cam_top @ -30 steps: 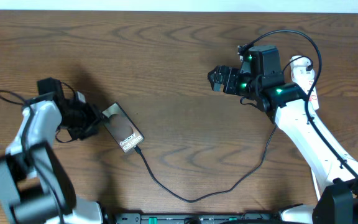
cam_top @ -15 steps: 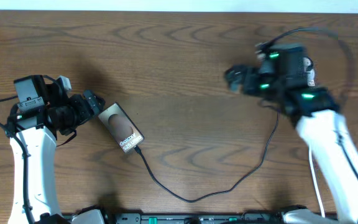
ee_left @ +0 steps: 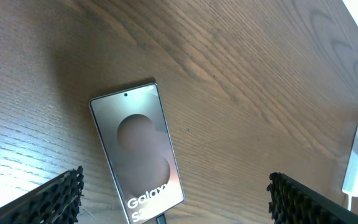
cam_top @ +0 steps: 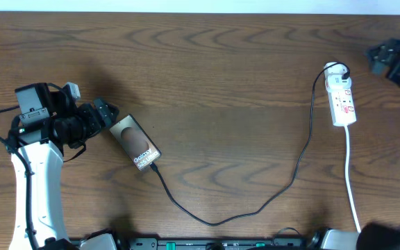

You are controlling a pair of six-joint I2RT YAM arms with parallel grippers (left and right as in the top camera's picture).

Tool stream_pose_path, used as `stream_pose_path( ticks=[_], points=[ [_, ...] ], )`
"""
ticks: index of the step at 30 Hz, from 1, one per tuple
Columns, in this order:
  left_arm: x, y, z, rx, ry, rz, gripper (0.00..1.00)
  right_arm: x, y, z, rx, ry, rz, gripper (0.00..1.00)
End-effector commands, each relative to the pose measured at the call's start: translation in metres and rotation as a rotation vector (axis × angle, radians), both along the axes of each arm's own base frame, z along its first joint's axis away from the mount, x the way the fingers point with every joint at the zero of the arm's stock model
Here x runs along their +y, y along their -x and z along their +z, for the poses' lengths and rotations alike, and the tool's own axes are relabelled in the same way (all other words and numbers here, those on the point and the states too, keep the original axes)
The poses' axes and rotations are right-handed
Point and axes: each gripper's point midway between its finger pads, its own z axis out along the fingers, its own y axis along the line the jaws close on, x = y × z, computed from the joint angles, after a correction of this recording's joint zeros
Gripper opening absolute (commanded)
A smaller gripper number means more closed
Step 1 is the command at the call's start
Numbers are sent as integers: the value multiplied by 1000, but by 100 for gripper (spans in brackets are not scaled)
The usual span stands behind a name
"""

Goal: Plug charger to phone and switch on socket
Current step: 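Move the right gripper over the power strip's red switch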

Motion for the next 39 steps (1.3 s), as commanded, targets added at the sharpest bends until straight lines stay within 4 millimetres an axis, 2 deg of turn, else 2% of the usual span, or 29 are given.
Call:
stream_pose_path(
  ticks=[1,2,5,6,12,15,19,26,39],
  points=[
    [-1,-1,5,-19,0,-15,93,-6,-18,-30,38,-96,170,99],
    [-1,-1,5,-21,-1,-15,93,-9,-24,-53,95,-133,231,99],
    [-1,-2,5,-26,-2,-15,94,-14,-32,-87,178,-155,298,99],
    [-1,-2,5,-25,-2,-15,94,-17,-37,-109,228,-173,325,99],
    [-1,-2,5,-25,-2,-15,94,-34,-45,-164,342,-160,348,99],
    [-1,-2,5,-25,-2,-15,94,-37,-49,-183,352,-145,386,99],
    [-1,-2,5,-25,-2,-15,94,-41,-61,-202,340,-142,391,99],
    [-1,-2,5,-25,-2,-15,94,-40,-76,-219,314,-131,411,99],
    [-1,0,4,-14,1,-15,94,-26,-87,-245,337,-131,445,99]
  ],
)
